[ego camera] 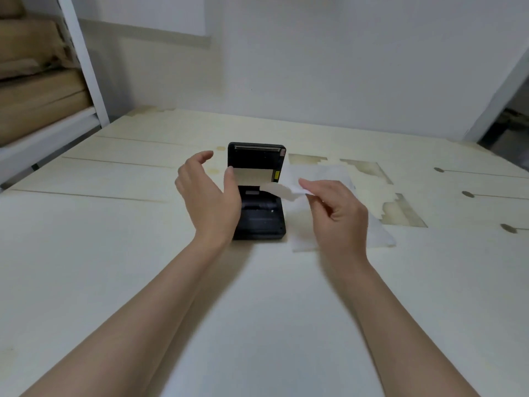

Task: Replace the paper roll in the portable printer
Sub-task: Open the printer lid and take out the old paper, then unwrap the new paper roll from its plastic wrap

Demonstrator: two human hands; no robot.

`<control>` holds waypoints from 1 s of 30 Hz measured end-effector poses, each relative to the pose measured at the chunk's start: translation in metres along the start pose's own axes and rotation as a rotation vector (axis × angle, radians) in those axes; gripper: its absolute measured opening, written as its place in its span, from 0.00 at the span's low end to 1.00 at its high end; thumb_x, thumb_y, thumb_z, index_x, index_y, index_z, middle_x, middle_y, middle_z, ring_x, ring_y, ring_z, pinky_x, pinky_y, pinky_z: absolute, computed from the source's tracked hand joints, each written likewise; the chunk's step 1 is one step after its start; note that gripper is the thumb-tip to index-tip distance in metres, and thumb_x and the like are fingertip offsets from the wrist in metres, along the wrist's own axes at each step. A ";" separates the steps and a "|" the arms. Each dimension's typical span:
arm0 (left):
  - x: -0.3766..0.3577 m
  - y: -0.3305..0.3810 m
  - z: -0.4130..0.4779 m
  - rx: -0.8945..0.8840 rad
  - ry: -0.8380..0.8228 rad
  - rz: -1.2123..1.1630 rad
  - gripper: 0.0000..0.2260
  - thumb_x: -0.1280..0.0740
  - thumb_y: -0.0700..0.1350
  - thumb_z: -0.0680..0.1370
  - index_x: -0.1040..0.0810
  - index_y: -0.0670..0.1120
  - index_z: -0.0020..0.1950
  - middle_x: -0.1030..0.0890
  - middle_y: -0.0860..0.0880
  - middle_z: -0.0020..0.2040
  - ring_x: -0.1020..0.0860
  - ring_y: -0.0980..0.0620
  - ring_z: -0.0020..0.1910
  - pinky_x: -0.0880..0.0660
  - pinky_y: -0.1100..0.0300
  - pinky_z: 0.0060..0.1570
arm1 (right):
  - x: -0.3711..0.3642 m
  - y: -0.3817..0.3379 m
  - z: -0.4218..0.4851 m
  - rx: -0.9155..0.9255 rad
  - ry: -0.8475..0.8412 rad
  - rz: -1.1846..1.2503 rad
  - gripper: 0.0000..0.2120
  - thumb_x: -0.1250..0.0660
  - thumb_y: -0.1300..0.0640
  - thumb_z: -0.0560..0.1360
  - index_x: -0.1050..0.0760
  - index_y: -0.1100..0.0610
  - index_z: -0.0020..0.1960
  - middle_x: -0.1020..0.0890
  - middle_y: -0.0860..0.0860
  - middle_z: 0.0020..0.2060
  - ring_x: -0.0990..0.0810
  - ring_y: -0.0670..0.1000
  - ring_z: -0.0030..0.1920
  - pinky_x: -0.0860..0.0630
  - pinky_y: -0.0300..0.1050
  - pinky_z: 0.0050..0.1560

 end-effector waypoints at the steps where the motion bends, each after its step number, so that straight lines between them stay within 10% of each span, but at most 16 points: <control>1: -0.001 0.014 -0.007 -0.063 0.005 0.020 0.16 0.35 0.43 0.77 0.30 0.43 0.64 0.27 0.48 0.63 0.33 0.48 0.64 0.38 0.61 0.63 | 0.014 0.008 0.000 -0.050 0.072 -0.009 0.16 0.36 0.69 0.74 0.16 0.55 0.55 0.16 0.49 0.48 0.19 0.46 0.48 0.26 0.32 0.50; 4: -0.022 0.048 -0.034 -0.254 -0.104 0.087 0.15 0.34 0.43 0.75 0.26 0.43 0.61 0.23 0.48 0.60 0.31 0.49 0.60 0.35 0.56 0.62 | 0.049 0.040 0.001 -0.219 0.174 -0.188 0.16 0.40 0.68 0.77 0.19 0.59 0.59 0.18 0.53 0.56 0.20 0.51 0.56 0.33 0.25 0.54; 7: -0.067 0.064 -0.073 -0.413 -0.420 0.227 0.15 0.32 0.47 0.74 0.22 0.47 0.61 0.20 0.50 0.58 0.26 0.47 0.62 0.35 0.53 0.64 | 0.067 0.080 -0.002 -0.375 0.030 -0.389 0.16 0.42 0.65 0.79 0.24 0.63 0.65 0.24 0.57 0.67 0.28 0.56 0.68 0.33 0.42 0.63; 13: -0.137 0.065 -0.139 -0.526 -0.867 0.425 0.19 0.32 0.48 0.77 0.25 0.50 0.68 0.26 0.51 0.71 0.40 0.48 0.77 0.58 0.51 0.76 | 0.088 0.127 -0.037 -0.624 -0.268 -0.671 0.22 0.42 0.55 0.81 0.34 0.60 0.73 0.42 0.59 0.77 0.52 0.62 0.78 0.54 0.54 0.76; 23: -0.146 0.050 -0.121 -0.487 -0.756 0.561 0.12 0.41 0.37 0.79 0.19 0.46 0.53 0.17 0.48 0.53 0.21 0.46 0.54 0.47 0.57 0.74 | 0.087 0.114 -0.031 -0.500 -0.266 -0.556 0.23 0.37 0.66 0.72 0.23 0.47 0.61 0.33 0.48 0.73 0.43 0.52 0.75 0.48 0.47 0.72; 26: -0.146 0.049 -0.121 -0.483 -0.755 0.551 0.09 0.39 0.41 0.80 0.20 0.47 0.55 0.17 0.48 0.53 0.21 0.45 0.54 0.43 0.55 0.72 | 0.088 0.118 -0.031 -0.525 -0.284 -0.596 0.11 0.36 0.57 0.77 0.20 0.47 0.55 0.25 0.46 0.66 0.35 0.52 0.69 0.41 0.47 0.64; 30: -0.151 0.060 -0.138 -0.518 -0.829 0.464 0.11 0.31 0.51 0.76 0.18 0.48 0.56 0.17 0.47 0.55 0.21 0.43 0.54 0.28 0.53 0.57 | 0.085 0.115 -0.029 -0.540 -0.276 -0.550 0.19 0.42 0.64 0.77 0.22 0.48 0.61 0.20 0.48 0.60 0.31 0.55 0.64 0.38 0.48 0.59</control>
Point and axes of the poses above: each hand's wrist, its own z-axis towards the middle knuckle, its own x-axis out of the back of the hand, y = z × x, the point moved 7 cm from there along z, towards the middle knuckle
